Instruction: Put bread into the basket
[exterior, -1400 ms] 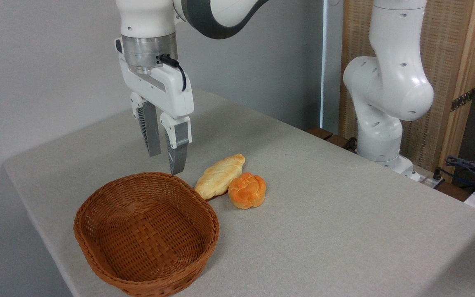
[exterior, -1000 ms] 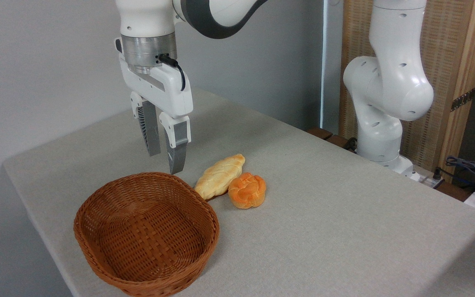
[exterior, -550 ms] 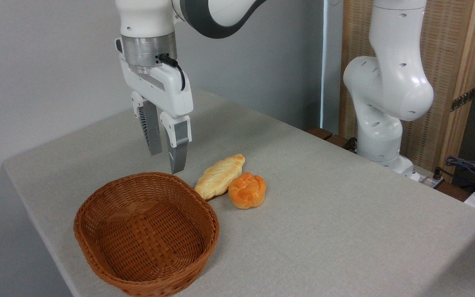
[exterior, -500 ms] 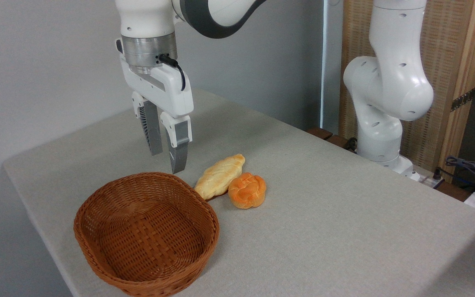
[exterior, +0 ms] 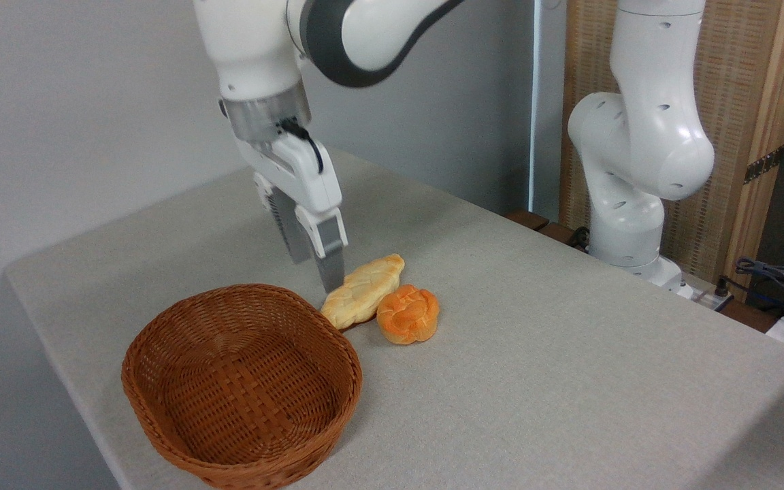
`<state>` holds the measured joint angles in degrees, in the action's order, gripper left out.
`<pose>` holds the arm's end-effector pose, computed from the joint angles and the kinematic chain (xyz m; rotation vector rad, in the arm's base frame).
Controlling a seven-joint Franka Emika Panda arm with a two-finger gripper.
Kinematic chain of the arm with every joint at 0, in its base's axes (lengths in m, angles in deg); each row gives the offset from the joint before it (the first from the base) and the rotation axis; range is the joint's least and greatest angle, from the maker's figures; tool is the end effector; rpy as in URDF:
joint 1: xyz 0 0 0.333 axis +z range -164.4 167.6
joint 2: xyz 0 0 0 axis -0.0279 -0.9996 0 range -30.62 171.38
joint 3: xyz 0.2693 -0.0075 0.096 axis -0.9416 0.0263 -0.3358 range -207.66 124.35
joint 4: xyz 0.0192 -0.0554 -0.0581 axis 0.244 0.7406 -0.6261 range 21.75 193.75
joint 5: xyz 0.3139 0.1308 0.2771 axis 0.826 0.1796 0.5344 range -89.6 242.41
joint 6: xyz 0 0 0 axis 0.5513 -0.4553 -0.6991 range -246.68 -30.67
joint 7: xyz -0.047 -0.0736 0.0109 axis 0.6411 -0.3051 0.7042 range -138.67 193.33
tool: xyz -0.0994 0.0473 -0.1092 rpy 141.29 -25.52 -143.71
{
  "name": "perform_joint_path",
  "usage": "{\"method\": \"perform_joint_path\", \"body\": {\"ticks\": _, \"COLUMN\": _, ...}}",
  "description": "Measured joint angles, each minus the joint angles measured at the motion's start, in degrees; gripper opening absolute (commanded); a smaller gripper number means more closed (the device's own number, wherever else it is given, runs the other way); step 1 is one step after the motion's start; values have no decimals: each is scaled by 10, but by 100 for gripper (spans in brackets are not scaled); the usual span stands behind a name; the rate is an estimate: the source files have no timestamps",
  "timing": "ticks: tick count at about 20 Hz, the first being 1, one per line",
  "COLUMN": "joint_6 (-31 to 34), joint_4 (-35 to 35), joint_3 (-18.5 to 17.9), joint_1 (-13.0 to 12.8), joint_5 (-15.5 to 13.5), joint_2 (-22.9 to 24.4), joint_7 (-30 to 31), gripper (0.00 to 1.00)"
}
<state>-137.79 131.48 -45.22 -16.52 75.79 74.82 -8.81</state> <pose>0.5547 -0.1452 0.4004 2.8174 -1.3295 -0.0807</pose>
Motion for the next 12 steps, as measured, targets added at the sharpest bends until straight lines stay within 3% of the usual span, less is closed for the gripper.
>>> {"method": "perform_joint_path", "body": {"ticks": 6, "joint_6": 0, "joint_4": 45, "joint_3": -7, "joint_1": 1, "joint_5": 0, "joint_2": 0, "joint_7": -77, "gripper": 100}}
{"method": "perform_joint_path", "body": {"ticks": 12, "joint_6": 0, "joint_4": 57, "joint_3": -7, "joint_1": 3, "joint_5": 0, "joint_2": 0, "joint_7": -80, "gripper": 100}}
